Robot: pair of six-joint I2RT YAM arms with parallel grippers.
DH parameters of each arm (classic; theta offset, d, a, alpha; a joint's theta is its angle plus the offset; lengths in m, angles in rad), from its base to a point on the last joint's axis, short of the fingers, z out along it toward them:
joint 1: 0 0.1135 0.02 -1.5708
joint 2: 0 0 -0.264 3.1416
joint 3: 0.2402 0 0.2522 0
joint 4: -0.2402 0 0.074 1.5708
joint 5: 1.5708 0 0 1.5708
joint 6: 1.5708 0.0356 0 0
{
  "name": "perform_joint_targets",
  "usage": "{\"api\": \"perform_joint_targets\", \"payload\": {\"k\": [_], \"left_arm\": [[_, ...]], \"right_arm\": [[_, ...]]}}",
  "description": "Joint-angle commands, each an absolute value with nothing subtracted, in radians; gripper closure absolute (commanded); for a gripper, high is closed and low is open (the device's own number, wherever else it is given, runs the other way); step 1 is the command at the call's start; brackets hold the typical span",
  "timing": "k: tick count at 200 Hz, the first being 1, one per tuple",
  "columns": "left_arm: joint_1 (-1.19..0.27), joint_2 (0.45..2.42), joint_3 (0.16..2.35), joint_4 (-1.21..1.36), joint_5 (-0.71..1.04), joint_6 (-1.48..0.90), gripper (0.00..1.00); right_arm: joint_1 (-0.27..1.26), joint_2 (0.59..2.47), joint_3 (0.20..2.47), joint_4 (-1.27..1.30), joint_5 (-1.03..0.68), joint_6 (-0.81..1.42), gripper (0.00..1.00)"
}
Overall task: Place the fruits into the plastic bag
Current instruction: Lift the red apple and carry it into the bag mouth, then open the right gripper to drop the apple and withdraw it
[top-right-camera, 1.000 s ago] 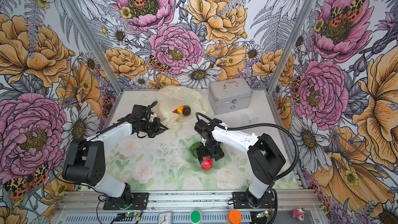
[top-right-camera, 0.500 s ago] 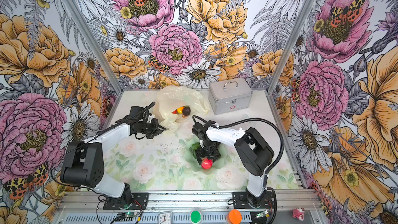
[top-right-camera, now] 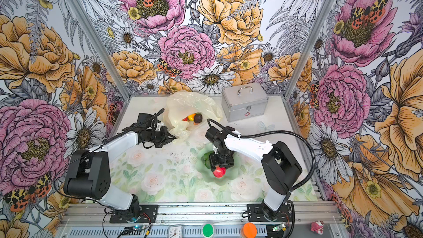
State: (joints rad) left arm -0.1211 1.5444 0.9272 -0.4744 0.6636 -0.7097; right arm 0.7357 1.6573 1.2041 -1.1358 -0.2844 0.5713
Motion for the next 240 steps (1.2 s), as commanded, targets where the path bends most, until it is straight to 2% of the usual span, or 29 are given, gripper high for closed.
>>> {"api": "perform_joint_targets", "payload": {"k": [1, 40, 80, 131, 190, 208, 240], "left_arm": [[-0.118, 1.535, 0.930, -0.469, 0.679, -0.691, 1.00], [-0.140, 1.520, 0.950, -0.469, 0.671, -0.710, 1.00], [-0.175, 1.504, 0.971, -0.469, 0.663, -0.738, 1.00], [-0.203, 1.463, 0.971, -0.469, 0.634, -0.788, 1.00], [-0.251, 1.449, 1.003, -0.489, 0.600, -0.827, 1.00], [-0.257, 1.451, 1.003, -0.500, 0.597, -0.827, 1.00], [-0.251, 1.459, 1.006, -0.503, 0.592, -0.828, 1.00]], "right_arm": [[0.702, 1.583, 1.261, -1.177, -0.337, 0.595, 0.37], [0.562, 1.569, 1.417, -1.082, -0.514, 0.680, 0.37], [0.534, 1.798, 1.599, -0.731, -0.663, 0.874, 0.38], [0.534, 2.228, 2.021, -0.644, -0.628, 0.917, 0.39], [0.519, 2.519, 2.398, -0.596, -0.494, 1.032, 0.38], [0.519, 2.589, 2.504, -0.529, -0.423, 1.102, 0.33], [0.507, 2.706, 2.680, -0.452, -0.340, 1.193, 0.13]]}}
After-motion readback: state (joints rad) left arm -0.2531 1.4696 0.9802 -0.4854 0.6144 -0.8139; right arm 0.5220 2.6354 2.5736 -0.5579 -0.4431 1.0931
